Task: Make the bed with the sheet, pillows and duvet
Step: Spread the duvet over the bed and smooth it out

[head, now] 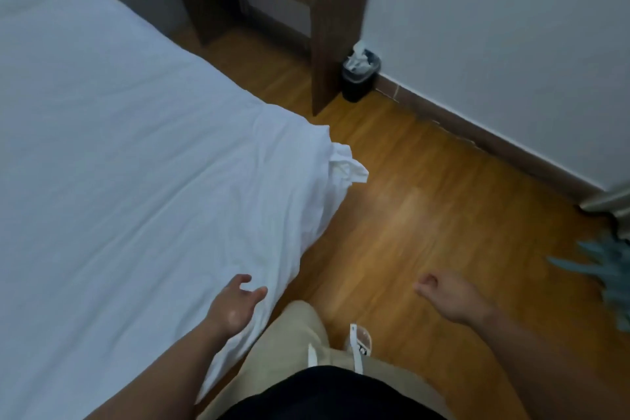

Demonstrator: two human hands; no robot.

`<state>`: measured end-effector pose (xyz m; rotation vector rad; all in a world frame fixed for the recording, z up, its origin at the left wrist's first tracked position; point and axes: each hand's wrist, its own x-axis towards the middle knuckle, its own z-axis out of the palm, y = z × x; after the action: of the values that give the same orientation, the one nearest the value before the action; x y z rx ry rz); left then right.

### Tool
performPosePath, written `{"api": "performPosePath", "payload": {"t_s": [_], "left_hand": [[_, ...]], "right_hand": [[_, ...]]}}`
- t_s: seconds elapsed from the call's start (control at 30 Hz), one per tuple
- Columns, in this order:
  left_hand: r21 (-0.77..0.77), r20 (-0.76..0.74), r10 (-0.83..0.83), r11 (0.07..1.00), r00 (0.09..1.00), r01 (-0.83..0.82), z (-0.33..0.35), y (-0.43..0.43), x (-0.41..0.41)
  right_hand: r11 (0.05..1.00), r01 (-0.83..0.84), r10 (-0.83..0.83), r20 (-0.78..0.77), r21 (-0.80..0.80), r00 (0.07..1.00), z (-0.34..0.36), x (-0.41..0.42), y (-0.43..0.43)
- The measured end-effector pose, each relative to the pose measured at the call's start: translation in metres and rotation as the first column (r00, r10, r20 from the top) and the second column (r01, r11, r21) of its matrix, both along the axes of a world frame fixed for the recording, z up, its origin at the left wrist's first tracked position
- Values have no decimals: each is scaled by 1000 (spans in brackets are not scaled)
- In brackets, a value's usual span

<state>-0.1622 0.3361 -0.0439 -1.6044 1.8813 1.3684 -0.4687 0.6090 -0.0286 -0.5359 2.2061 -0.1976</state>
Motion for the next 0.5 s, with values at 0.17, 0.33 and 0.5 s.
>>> {"api": "performPosePath", "payload": {"t_s": [0.17,0.33,0.5], "left_hand": [[-34,52,35,999,998,-33,-27,-50,-71],[-142,-58,-136,982,989,127,-55,-100,-181],[-316,-127,-299,916,946,247,-78,-134,-273]], "right_hand": [[995,-101,102,-89,16,991,-15,-94,-125],[970,-186,188,2,157,982,-42,-153,-225],[878,-446,454,-6,175,891,-79,-213,-337]]}}
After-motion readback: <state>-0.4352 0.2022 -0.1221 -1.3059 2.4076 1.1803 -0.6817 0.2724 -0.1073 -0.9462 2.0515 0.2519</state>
